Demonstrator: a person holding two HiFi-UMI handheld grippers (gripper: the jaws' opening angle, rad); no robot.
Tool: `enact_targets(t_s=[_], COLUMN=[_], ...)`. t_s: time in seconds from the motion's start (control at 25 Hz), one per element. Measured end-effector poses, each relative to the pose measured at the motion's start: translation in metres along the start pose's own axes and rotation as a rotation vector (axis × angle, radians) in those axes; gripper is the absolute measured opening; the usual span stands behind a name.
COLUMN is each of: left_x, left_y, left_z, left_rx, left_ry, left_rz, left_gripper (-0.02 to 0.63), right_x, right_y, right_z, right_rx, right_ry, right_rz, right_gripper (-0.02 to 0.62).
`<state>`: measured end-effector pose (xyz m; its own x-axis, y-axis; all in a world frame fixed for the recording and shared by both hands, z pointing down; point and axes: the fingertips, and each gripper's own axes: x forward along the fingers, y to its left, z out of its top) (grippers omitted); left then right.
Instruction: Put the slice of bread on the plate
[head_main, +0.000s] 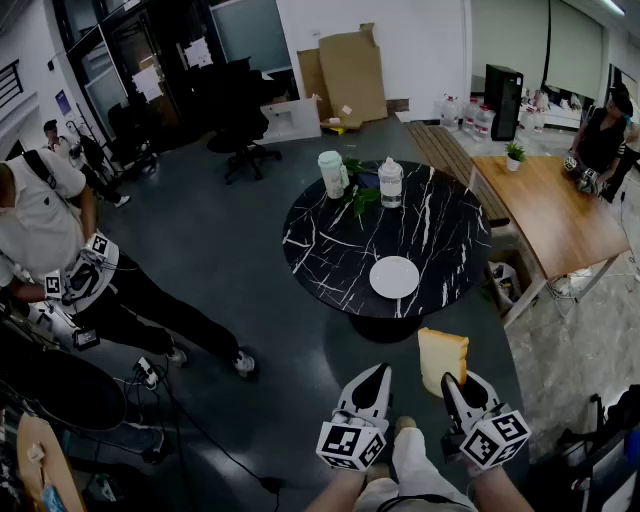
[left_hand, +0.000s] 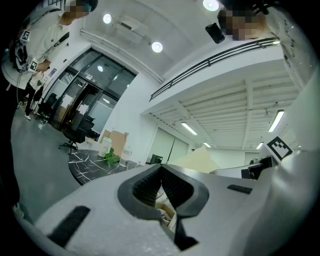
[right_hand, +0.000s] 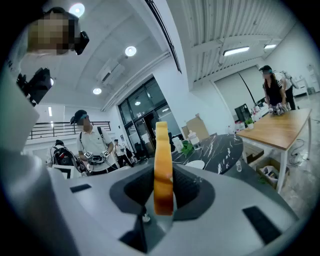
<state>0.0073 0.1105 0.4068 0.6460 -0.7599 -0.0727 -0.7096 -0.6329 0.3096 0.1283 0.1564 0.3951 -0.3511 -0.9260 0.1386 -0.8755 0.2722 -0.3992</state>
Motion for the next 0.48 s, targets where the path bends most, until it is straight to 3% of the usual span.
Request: enact_targets(t_s=[0.48], left_x=[0.086], left_y=[0.055], left_z=[0.009], left_rx=[0.032], left_ry=[-0.021], left_rz=[0.033], left_gripper=[0.006], right_x=[0.099], right_y=[-0.037], right_z=[0.016], right_rx=[0.015], right_ry=[0.04], right_rz=[0.077], right_gripper=[0.092])
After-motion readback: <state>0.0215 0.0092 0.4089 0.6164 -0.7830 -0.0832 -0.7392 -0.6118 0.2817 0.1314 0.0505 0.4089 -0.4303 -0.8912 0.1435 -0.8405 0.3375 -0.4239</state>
